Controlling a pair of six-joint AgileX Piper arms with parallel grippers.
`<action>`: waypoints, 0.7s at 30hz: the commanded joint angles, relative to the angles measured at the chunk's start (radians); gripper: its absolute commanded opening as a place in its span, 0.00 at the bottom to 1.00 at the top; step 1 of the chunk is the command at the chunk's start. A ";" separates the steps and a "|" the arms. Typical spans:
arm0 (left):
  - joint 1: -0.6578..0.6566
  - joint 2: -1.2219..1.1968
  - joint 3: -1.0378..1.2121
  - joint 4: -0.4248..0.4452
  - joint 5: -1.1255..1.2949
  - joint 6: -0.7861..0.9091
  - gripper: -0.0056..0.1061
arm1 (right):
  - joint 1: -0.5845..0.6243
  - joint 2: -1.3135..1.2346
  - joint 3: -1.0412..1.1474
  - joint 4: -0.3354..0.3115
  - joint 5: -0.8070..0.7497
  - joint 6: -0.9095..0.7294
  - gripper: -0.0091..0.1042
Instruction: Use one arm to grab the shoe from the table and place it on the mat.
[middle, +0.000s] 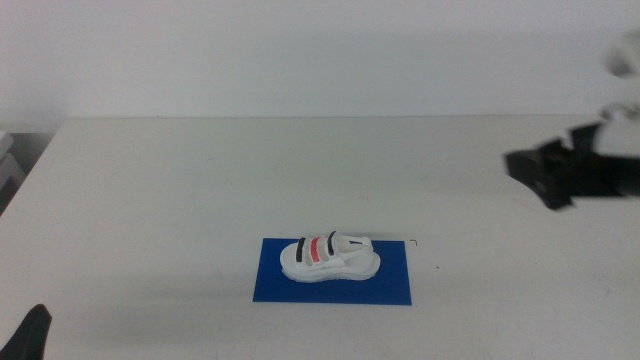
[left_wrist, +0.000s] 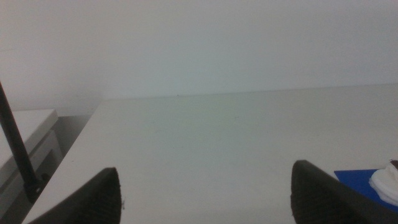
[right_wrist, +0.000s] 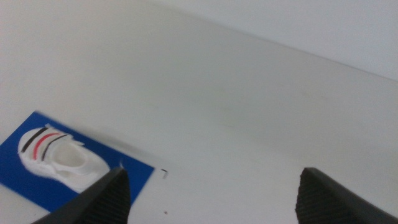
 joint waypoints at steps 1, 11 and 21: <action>-0.005 -0.013 0.007 -0.010 -0.082 -0.005 0.89 | -0.024 -0.118 0.070 -0.003 -0.135 0.034 0.74; -0.005 -0.013 0.007 -0.010 -0.082 -0.005 0.89 | -0.026 -0.528 0.491 -0.072 -0.397 0.079 0.74; -0.005 -0.013 0.007 -0.010 -0.082 -0.005 0.89 | -0.026 -0.747 0.693 -0.144 -0.390 0.079 0.74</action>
